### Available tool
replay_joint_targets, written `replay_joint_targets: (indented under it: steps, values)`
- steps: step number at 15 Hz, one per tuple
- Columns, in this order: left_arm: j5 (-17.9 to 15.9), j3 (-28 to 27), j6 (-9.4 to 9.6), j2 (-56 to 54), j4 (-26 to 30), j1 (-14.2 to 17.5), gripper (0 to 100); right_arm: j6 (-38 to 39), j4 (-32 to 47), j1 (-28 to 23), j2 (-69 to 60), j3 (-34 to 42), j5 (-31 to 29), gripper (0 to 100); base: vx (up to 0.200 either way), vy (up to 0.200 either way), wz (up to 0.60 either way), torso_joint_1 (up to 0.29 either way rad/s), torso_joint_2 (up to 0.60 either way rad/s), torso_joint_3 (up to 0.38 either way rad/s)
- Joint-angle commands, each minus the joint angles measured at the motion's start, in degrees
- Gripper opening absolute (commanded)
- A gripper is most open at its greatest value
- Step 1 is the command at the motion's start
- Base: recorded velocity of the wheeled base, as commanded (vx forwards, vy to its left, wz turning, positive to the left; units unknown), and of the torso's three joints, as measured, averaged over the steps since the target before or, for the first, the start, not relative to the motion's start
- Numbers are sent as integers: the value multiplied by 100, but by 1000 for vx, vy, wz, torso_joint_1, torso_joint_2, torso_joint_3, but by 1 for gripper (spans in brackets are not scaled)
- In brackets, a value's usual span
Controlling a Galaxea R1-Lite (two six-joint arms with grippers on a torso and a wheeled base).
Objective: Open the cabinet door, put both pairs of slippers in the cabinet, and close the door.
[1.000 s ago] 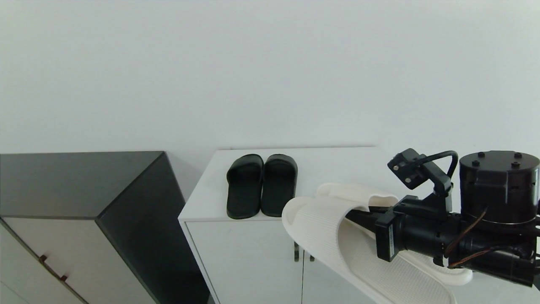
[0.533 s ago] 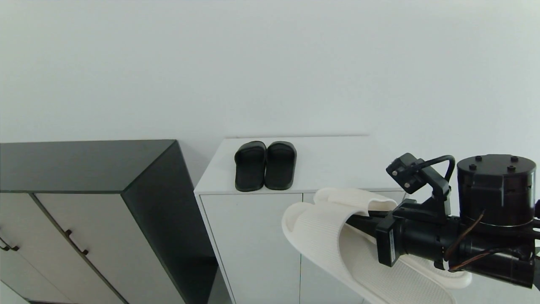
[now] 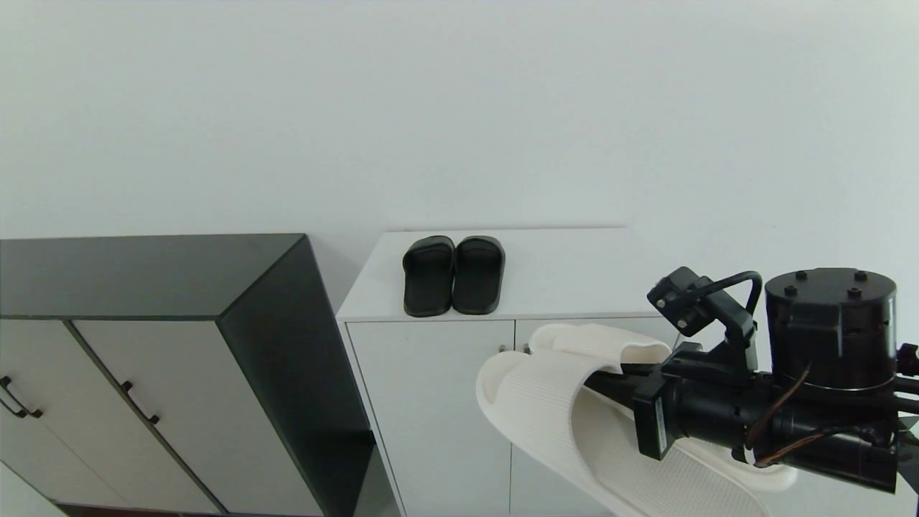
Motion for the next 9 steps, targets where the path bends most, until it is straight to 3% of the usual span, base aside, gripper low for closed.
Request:
replay_joint_targets:
  steps: [1, 5, 9]
  values:
    - [0, 0, 1, -1, -1, -1, 0, -1, -5, -9, 52, -5, 2, 0, 0, 0, 0, 0, 0, 0]
    - [0, 0, 1, -1, -1, -1, 0, -10, -5, -9, 43, 4, 2, 0, 0, 0, 0, -27, 66, 35]
    - [0, 0, 1, -1, -1, 7, 0, -10, -5, -9, 43, 48, -7, 0, 0, 0, 0, -211, 487, 266]
